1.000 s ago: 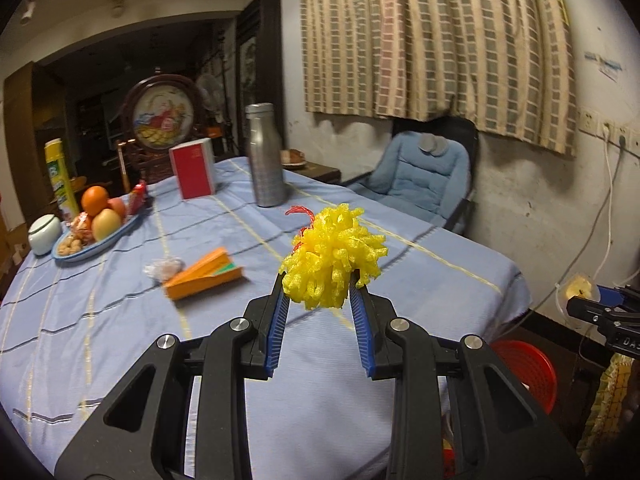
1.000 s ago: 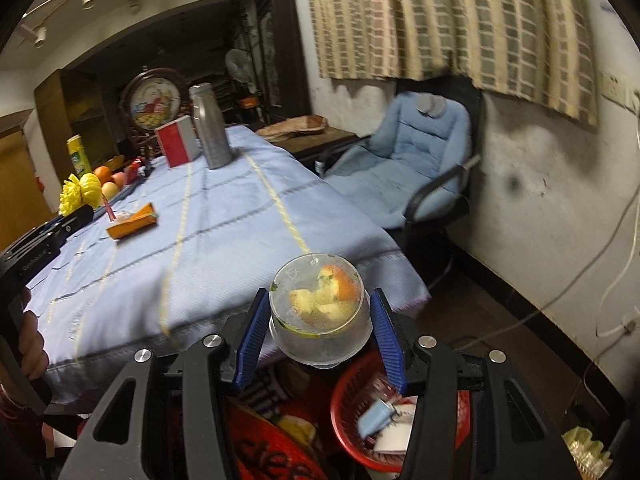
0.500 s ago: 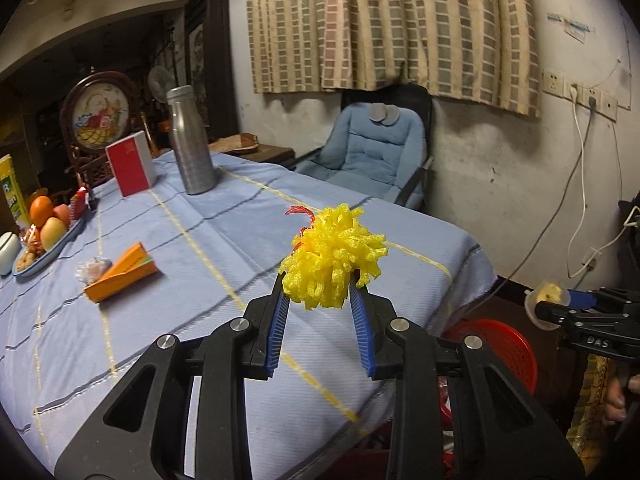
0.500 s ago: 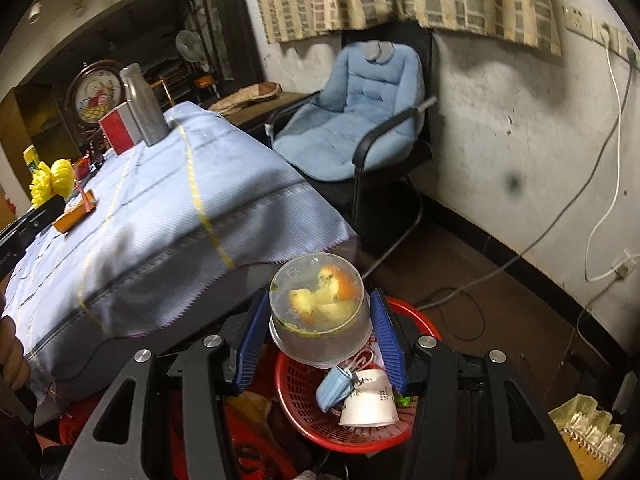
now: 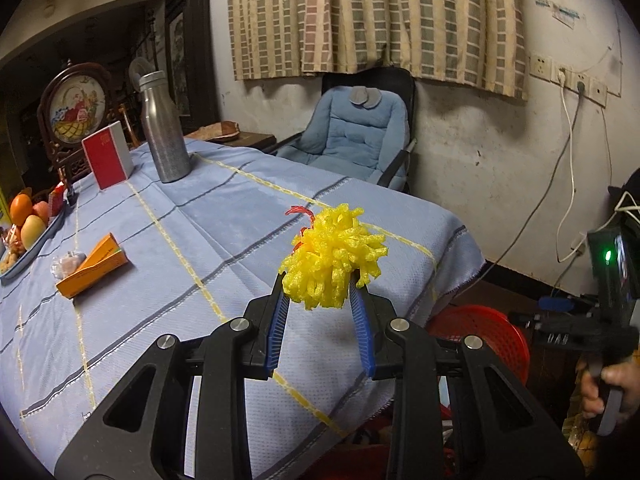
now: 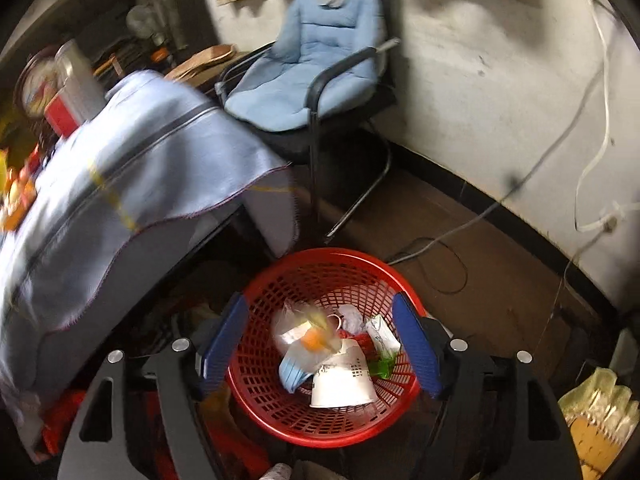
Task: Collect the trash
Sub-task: 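Open the right tool to drop the container while the left tool drops the net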
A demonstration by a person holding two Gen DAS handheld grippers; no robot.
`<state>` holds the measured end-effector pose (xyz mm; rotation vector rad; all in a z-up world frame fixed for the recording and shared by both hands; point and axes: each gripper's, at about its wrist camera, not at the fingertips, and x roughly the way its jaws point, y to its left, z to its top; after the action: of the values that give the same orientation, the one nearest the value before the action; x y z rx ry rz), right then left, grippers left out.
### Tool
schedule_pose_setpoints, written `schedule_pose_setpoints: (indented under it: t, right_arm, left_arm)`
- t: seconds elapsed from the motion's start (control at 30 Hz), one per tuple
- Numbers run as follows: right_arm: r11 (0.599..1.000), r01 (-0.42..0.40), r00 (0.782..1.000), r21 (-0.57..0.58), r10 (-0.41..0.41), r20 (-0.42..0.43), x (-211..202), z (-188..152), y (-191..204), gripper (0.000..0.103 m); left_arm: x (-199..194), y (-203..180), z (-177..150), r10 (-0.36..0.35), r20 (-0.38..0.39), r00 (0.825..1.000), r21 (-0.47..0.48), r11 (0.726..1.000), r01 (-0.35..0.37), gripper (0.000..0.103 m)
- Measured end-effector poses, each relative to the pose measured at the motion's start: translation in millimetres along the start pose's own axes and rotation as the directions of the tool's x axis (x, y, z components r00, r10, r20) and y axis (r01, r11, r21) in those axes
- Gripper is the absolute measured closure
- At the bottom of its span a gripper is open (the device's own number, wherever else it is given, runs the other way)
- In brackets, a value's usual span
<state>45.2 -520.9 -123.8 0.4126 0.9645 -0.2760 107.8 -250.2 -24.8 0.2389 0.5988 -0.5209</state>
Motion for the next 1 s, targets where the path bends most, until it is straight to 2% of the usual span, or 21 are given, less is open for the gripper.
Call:
schedule_pose_setpoints:
  t: [0.1, 0.17, 0.33, 0.47, 0.7, 0.73, 0.8, 0.87, 1.0]
  right_arm:
    - [1.000, -0.003, 0.998, 0.030, 0.001, 0.065, -20, 5, -9, 0.027]
    - [0.999, -0.003, 0.995, 0.049, -0.002, 0.102, -30, 8, -14, 0.022]
    - [0.996, -0.023, 0.990, 0.086, 0.011, 0.139, -43, 12, -26, 0.021]
    - [0.995, -0.026, 0.990, 0.100, 0.011, 0.144, -44, 11, -34, 0.021]
    - [0.990, -0.007, 0.987, 0.140, -0.015, 0.158, -47, 11, -51, 0.021]
    - [0.989, -0.005, 0.987, 0.149, -0.019, 0.157, -47, 11, -55, 0.021]
    - [0.986, -0.007, 0.988, 0.168, -0.019, 0.153, -45, 11, -62, 0.021]
    - [0.983, -0.015, 0.989, 0.182, -0.012, 0.145, -42, 11, -67, 0.021]
    - [0.982, -0.022, 0.992, 0.186, -0.002, 0.128, -35, 9, -66, 0.021]
  left_arm:
    - [1, -11, -1, -0.025, -0.008, 1.000, 0.023, 0.999, 0.025, 0.071]
    - [2, -22, -1, -0.052, -0.020, 0.998, 0.044, 0.998, 0.053, 0.071]
    - [11, -55, 2, -0.130, -0.054, 0.990, 0.103, 0.986, 0.135, 0.071]
    - [24, -90, 5, -0.208, -0.095, 0.974, 0.154, 0.963, 0.221, 0.071]
    - [60, -149, 1, -0.279, -0.183, 0.943, 0.242, 0.917, 0.318, 0.068]
    - [67, -156, 0, -0.286, -0.208, 0.935, 0.249, 0.909, 0.333, 0.065]
    - [74, -162, -2, -0.281, -0.228, 0.932, 0.248, 0.909, 0.334, 0.035]
    - [74, -161, -2, -0.269, -0.213, 0.939, 0.246, 0.916, 0.318, 0.021]
    - [68, -151, 5, -0.219, -0.159, 0.963, 0.259, 0.932, 0.255, 0.014]
